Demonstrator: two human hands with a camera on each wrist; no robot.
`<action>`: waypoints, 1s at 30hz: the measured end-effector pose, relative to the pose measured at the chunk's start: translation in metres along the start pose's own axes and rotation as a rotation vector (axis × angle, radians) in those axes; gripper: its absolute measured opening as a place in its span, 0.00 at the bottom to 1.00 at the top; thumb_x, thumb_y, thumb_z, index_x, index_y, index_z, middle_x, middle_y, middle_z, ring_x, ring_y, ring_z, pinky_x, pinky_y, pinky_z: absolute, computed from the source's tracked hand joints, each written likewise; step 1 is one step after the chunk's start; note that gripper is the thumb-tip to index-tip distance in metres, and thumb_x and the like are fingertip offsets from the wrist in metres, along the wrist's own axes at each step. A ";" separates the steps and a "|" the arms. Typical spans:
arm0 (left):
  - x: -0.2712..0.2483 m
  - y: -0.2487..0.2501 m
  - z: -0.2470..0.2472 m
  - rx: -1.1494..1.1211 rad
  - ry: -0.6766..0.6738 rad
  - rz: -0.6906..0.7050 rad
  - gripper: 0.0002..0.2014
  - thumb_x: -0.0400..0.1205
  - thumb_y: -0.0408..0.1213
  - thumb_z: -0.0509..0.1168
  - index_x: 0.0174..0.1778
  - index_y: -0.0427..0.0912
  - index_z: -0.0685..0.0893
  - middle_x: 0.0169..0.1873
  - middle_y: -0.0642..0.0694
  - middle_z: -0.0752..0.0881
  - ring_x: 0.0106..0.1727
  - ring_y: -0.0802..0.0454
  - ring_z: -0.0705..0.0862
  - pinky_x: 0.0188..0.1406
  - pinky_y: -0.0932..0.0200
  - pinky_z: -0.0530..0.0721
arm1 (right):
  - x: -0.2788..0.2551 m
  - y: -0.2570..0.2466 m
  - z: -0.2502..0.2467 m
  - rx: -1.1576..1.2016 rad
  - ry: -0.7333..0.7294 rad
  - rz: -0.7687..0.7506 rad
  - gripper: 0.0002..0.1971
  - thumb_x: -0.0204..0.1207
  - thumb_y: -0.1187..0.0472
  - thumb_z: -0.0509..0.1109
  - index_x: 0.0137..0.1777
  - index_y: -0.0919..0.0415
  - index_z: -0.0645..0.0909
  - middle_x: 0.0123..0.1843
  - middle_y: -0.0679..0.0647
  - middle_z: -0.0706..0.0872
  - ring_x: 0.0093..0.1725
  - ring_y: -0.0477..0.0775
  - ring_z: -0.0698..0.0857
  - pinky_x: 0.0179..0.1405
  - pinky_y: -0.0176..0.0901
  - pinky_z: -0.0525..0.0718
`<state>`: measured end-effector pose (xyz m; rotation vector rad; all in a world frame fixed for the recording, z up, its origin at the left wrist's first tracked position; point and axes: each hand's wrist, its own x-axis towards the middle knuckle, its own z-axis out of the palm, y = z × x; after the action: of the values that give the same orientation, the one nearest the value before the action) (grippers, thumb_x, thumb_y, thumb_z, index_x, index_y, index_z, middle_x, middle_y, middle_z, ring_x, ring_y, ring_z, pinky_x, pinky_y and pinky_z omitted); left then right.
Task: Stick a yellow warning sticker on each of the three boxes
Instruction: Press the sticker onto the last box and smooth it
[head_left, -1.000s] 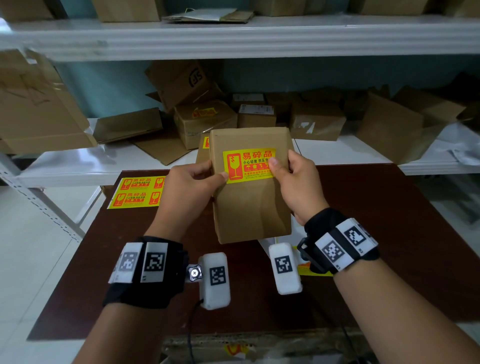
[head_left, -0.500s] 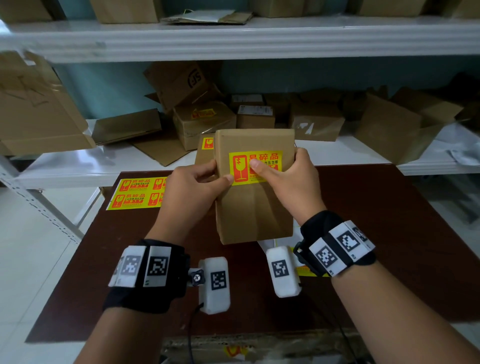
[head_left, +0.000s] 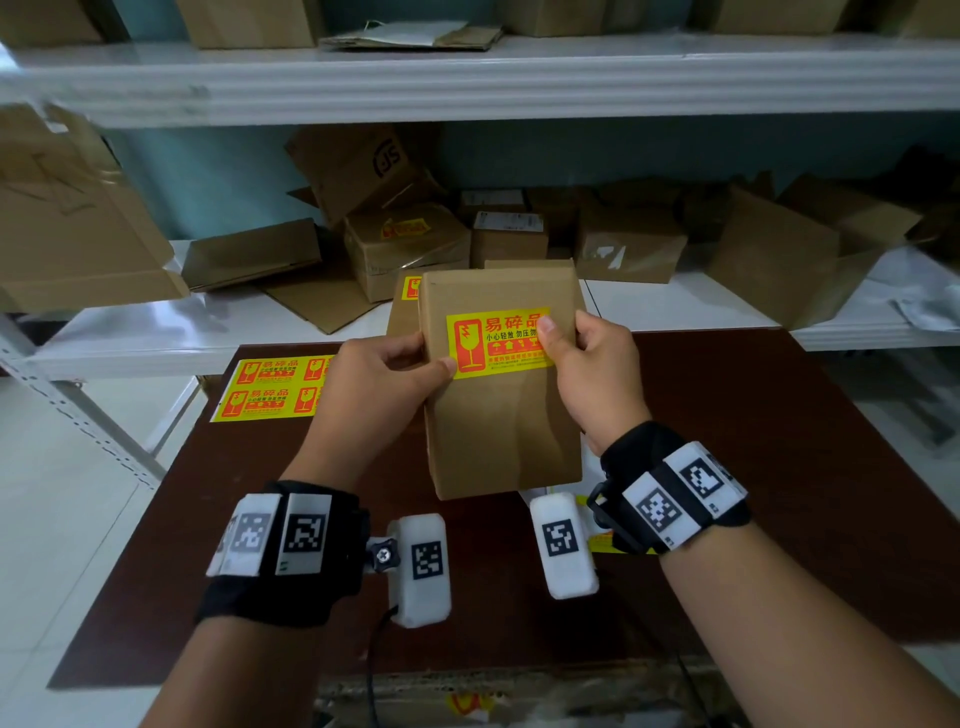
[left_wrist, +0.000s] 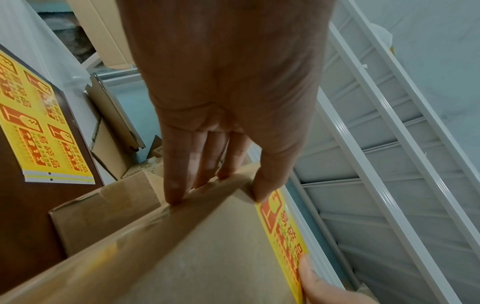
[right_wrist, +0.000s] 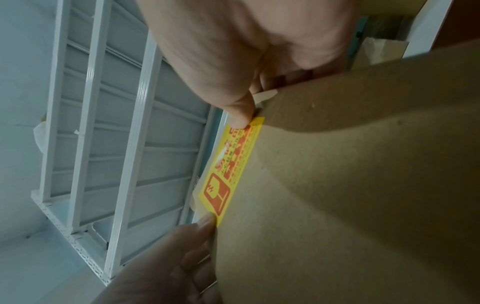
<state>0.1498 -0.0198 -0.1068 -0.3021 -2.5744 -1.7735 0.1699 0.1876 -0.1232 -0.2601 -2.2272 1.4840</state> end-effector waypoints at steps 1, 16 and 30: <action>0.000 0.000 -0.001 0.001 0.002 -0.006 0.18 0.79 0.42 0.75 0.65 0.49 0.89 0.52 0.56 0.93 0.55 0.59 0.90 0.56 0.49 0.91 | 0.000 0.001 -0.001 -0.004 -0.002 0.002 0.22 0.87 0.52 0.66 0.30 0.55 0.71 0.27 0.45 0.75 0.29 0.47 0.73 0.35 0.46 0.73; -0.003 0.005 0.003 0.093 0.038 0.072 0.23 0.76 0.44 0.77 0.68 0.47 0.88 0.56 0.57 0.92 0.56 0.66 0.89 0.59 0.57 0.89 | -0.004 -0.008 0.002 -0.094 0.037 0.048 0.34 0.57 0.21 0.69 0.49 0.48 0.83 0.44 0.42 0.90 0.46 0.42 0.89 0.51 0.54 0.90; -0.002 0.000 0.000 0.125 0.009 0.055 0.23 0.77 0.46 0.76 0.69 0.48 0.87 0.57 0.55 0.92 0.58 0.61 0.89 0.57 0.54 0.90 | 0.002 0.005 0.002 0.048 0.036 0.054 0.44 0.64 0.22 0.65 0.49 0.70 0.84 0.42 0.69 0.87 0.40 0.67 0.86 0.43 0.64 0.89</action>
<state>0.1518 -0.0204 -0.1066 -0.3581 -2.6292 -1.5840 0.1671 0.1888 -0.1274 -0.3324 -2.1691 1.5465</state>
